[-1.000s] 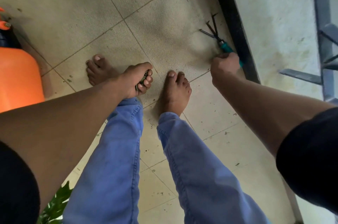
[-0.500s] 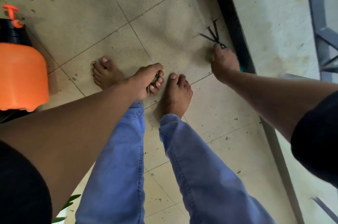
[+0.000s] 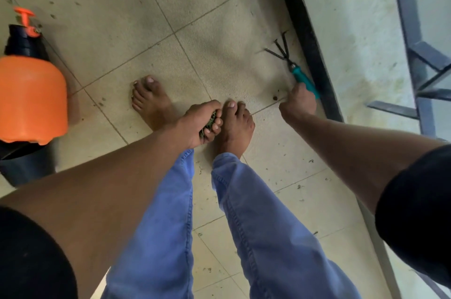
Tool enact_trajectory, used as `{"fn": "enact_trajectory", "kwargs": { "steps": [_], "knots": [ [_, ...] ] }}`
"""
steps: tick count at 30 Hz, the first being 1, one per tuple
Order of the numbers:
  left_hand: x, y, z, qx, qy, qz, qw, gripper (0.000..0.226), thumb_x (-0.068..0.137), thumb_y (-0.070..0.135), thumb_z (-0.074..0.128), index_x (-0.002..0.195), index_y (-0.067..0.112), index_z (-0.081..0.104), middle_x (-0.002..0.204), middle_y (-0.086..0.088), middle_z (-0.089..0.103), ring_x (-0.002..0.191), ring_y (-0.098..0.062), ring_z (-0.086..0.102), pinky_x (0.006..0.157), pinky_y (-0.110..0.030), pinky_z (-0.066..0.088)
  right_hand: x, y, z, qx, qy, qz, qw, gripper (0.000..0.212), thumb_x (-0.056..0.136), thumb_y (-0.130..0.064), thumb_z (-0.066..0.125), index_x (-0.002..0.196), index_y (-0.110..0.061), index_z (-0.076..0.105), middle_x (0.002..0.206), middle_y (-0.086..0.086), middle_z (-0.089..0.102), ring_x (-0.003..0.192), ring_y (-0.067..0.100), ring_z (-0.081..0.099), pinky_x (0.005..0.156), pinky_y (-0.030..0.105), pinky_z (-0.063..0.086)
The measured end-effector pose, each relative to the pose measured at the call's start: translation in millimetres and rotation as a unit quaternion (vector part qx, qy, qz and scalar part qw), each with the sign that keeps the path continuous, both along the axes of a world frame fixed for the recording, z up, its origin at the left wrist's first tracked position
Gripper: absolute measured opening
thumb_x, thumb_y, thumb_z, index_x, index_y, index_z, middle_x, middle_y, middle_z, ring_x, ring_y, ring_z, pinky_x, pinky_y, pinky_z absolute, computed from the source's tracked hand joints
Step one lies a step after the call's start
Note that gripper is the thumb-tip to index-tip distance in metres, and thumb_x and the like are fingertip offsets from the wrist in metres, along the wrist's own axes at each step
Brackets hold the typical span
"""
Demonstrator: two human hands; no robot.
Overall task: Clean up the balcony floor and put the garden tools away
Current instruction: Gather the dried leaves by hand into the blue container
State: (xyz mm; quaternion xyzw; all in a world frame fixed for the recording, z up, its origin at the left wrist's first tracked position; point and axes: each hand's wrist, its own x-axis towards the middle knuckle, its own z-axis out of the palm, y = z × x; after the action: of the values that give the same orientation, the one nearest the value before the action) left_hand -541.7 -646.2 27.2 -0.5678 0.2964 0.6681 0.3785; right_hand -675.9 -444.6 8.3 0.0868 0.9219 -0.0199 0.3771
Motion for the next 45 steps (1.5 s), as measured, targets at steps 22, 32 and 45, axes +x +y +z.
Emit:
{"fn": "enact_trajectory", "kwargs": {
  "steps": [22,32,45],
  "knots": [
    [-3,6,47,-0.006,0.000,0.109,0.994,0.026,0.097,0.027,0.056,0.073,0.019,0.050,0.053,0.006,0.052,0.041,-0.005,0.048,0.031,-0.014,0.025,35,-86,101,-0.350,-0.059,0.097,0.930,0.009,0.070,-0.021,0.071,0.075,-0.028,0.066,0.074,-0.007,0.071,0.073,0.014,0.068,0.065,0.027,0.051],
    [18,-23,117,-0.059,0.024,0.303,0.951,0.031,0.089,0.027,0.063,0.059,0.022,0.055,0.050,0.004,0.051,0.041,-0.010,0.048,0.043,-0.019,0.034,71,-141,180,-0.294,-0.014,0.356,0.887,0.021,0.080,-0.038,0.049,0.084,-0.032,0.070,0.077,-0.009,0.064,0.079,0.015,0.052,0.069,0.038,0.051],
    [154,5,135,-0.095,-0.001,0.413,0.906,0.026,0.094,0.025,0.061,0.070,0.021,0.054,0.054,0.002,0.045,0.041,-0.009,0.043,0.039,-0.016,0.030,182,-154,201,-0.305,0.005,0.447,0.841,0.007,0.088,-0.014,0.063,0.091,-0.018,0.067,0.088,-0.008,0.056,0.063,0.000,0.033,0.074,0.000,0.030]
  ]
}}
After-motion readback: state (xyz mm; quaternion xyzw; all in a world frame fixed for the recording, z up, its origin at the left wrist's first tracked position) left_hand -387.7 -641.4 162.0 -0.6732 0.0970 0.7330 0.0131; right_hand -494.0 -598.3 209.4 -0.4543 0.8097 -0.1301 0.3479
